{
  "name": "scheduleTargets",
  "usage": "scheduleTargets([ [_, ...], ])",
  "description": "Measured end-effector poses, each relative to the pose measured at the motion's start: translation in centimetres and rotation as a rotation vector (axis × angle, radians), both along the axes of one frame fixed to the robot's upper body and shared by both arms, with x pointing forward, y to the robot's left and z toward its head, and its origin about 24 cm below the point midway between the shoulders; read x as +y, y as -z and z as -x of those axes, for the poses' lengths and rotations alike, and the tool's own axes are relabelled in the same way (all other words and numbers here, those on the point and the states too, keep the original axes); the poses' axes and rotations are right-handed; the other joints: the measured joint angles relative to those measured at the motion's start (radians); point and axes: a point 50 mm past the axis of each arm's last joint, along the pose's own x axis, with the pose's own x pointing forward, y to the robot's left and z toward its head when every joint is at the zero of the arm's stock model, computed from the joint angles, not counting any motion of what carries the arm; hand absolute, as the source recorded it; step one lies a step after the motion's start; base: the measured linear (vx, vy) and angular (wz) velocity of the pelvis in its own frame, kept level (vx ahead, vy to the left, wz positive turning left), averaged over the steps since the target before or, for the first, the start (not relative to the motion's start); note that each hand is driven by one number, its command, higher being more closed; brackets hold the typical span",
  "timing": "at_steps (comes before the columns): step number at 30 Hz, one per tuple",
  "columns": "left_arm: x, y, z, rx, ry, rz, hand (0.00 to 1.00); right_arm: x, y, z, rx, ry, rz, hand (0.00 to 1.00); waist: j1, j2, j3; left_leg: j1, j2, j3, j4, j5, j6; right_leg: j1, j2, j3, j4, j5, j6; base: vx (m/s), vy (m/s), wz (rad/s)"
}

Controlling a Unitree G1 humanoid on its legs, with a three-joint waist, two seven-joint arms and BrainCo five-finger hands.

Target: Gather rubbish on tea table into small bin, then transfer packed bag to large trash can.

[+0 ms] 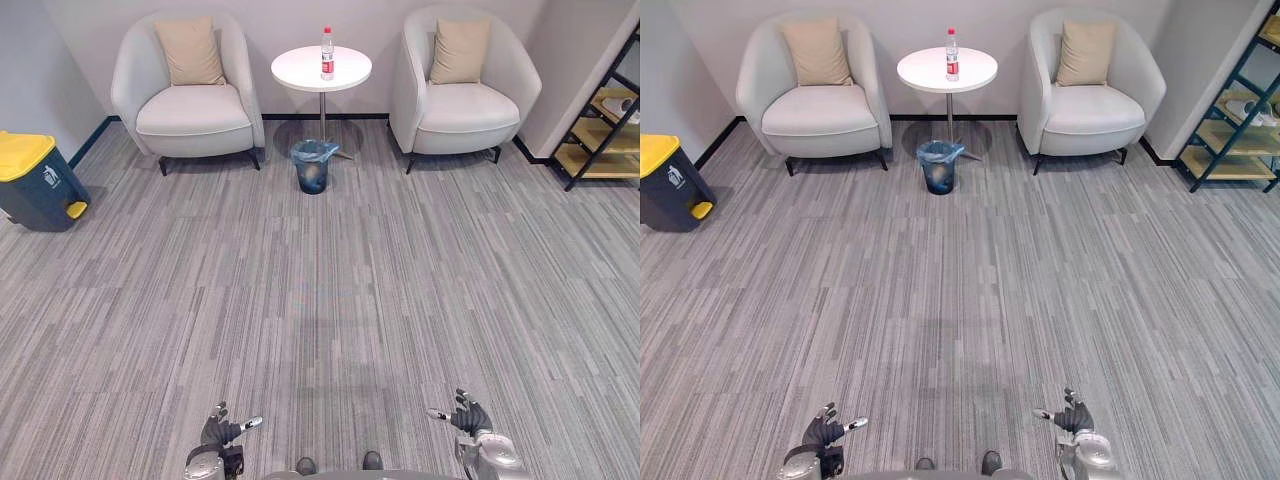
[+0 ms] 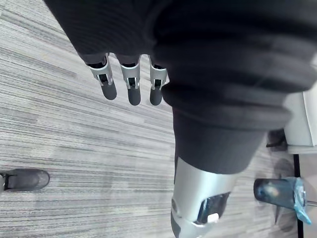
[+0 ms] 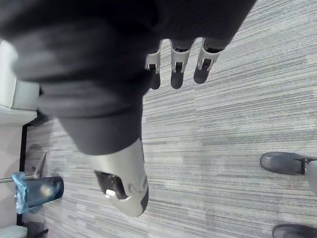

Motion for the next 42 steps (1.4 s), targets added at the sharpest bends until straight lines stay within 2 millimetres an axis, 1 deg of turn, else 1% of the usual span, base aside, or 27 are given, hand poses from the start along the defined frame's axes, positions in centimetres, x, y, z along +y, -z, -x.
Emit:
scheduleTargets([
  [7, -0.2, 0.0, -0.2, -0.008, 0.013, 0.019, 0.00, 0.2, -0.1, -0.5, -0.014, -0.001, -0.003, 0.00, -0.001, 0.001, 0.000, 0.006, 0.000, 0.001, 0.000, 0.000, 0.000, 0.007, 0.000, 0.001, -0.004, -0.001, 0.001, -0.01, -0.002, 0.00],
  [13, -0.3, 0.1, 0.1, -0.001, 0.013, 0.022, 0.00, 0.3, 0.0, -0.3, -0.008, 0.003, -0.007, 0.00, -0.001, 0.005, -0.001, 0.009, 0.001, 0.006, 0.001, -0.001, -0.001, 0.007, 0.000, 0.004, 0.000, -0.001, 0.001, -0.07, -0.019, -0.01],
  [17, -0.4, 0.3, 0.8, 0.016, 0.012, 0.025, 0.00, 0.7, 0.2, 0.2, 0.005, 0.008, -0.019, 0.00, 0.000, 0.008, -0.001, 0.009, 0.001, 0.016, 0.000, -0.001, -0.001, 0.001, 0.001, 0.008, 0.000, -0.001, 0.001, -0.06, -0.020, -0.04],
  [27, -1.3, 0.4, 0.5, 0.011, 0.023, 0.043, 0.00, 1.1, 0.2, -0.1, -0.004, 0.009, -0.025, 0.00, 0.000, 0.013, 0.002, -0.005, 0.007, 0.034, 0.003, -0.016, -0.001, -0.015, 0.008, 0.032, -0.004, -0.001, 0.001, 0.00, -0.021, -0.07],
  [29, -1.4, 0.3, 0.4, 0.008, 0.030, 0.044, 0.00, 1.1, 0.2, -0.1, -0.005, 0.008, -0.025, 0.00, 0.000, 0.016, 0.004, -0.007, 0.007, 0.040, 0.012, -0.028, 0.001, -0.016, 0.008, 0.039, -0.004, -0.003, 0.003, 0.03, -0.004, -0.14],
  [33, -1.3, 0.1, 0.0, -0.014, 0.030, 0.042, 0.00, 1.1, -0.3, -0.9, -0.041, 0.002, -0.018, 0.00, 0.007, 0.026, 0.011, -0.044, 0.010, 0.082, 0.089, -0.086, 0.009, -0.035, 0.007, 0.083, 0.000, -0.005, 0.006, 0.04, 0.015, -0.32],
  [34, -1.3, -0.1, -0.2, -0.027, 0.028, 0.043, 0.00, 1.1, -0.6, -1.4, -0.060, -0.002, -0.015, 0.00, 0.005, 0.032, 0.014, -0.064, 0.013, 0.095, 0.123, -0.110, 0.013, -0.048, 0.006, 0.094, 0.007, -0.009, 0.012, 0.04, 0.026, -0.28],
  [35, -1.3, -0.1, -0.3, -0.032, 0.028, 0.043, 0.00, 1.1, -0.6, -1.5, -0.063, -0.002, -0.014, 0.00, 0.006, 0.035, 0.017, -0.070, 0.015, 0.101, 0.137, -0.120, 0.012, -0.054, 0.007, 0.101, 0.016, -0.012, 0.017, 0.06, 0.042, -0.39],
  [36, -1.3, -0.2, -0.6, -0.042, 0.024, 0.045, 0.00, 1.2, -0.7, -1.9, -0.070, -0.005, -0.010, 0.00, 0.007, 0.041, 0.020, -0.082, 0.020, 0.117, 0.167, -0.144, 0.016, -0.072, 0.009, 0.117, 0.042, -0.026, 0.023, 0.05, 0.041, -0.31],
  [37, -1.4, -0.3, -0.6, -0.045, 0.023, 0.046, 0.00, 1.2, -0.8, -2.0, -0.073, -0.005, -0.007, 0.00, 0.007, 0.043, 0.021, -0.086, 0.022, 0.123, 0.178, -0.154, 0.017, -0.080, 0.009, 0.120, 0.056, -0.035, 0.024, 0.07, 0.056, -0.33],
  [40, -1.9, -0.4, -1.0, -0.063, 0.026, 0.057, 0.00, 1.2, -0.9, -2.3, -0.081, -0.006, -0.002, 0.00, 0.007, 0.051, 0.031, -0.099, 0.023, 0.134, 0.224, -0.195, 0.027, -0.128, 0.006, 0.124, 0.168, -0.099, 0.036, 0.09, 0.066, -0.12],
  [41, -2.1, -0.4, -1.1, -0.065, 0.035, 0.063, 0.00, 1.3, -0.9, -2.3, -0.079, -0.007, -0.005, 0.00, 0.008, 0.051, 0.033, -0.098, 0.022, 0.134, 0.242, -0.216, 0.031, -0.159, 0.002, 0.115, 0.252, -0.137, 0.048, 0.12, 0.094, -0.01],
  [42, -2.4, -0.4, -1.2, -0.071, 0.036, 0.070, 0.00, 1.4, -0.8, -2.2, -0.078, -0.006, -0.008, 0.00, 0.008, 0.053, 0.039, -0.089, 0.022, 0.133, 0.252, -0.232, 0.036, -0.206, -0.002, 0.104, 0.377, -0.171, 0.065, 0.09, 0.079, 0.05],
])
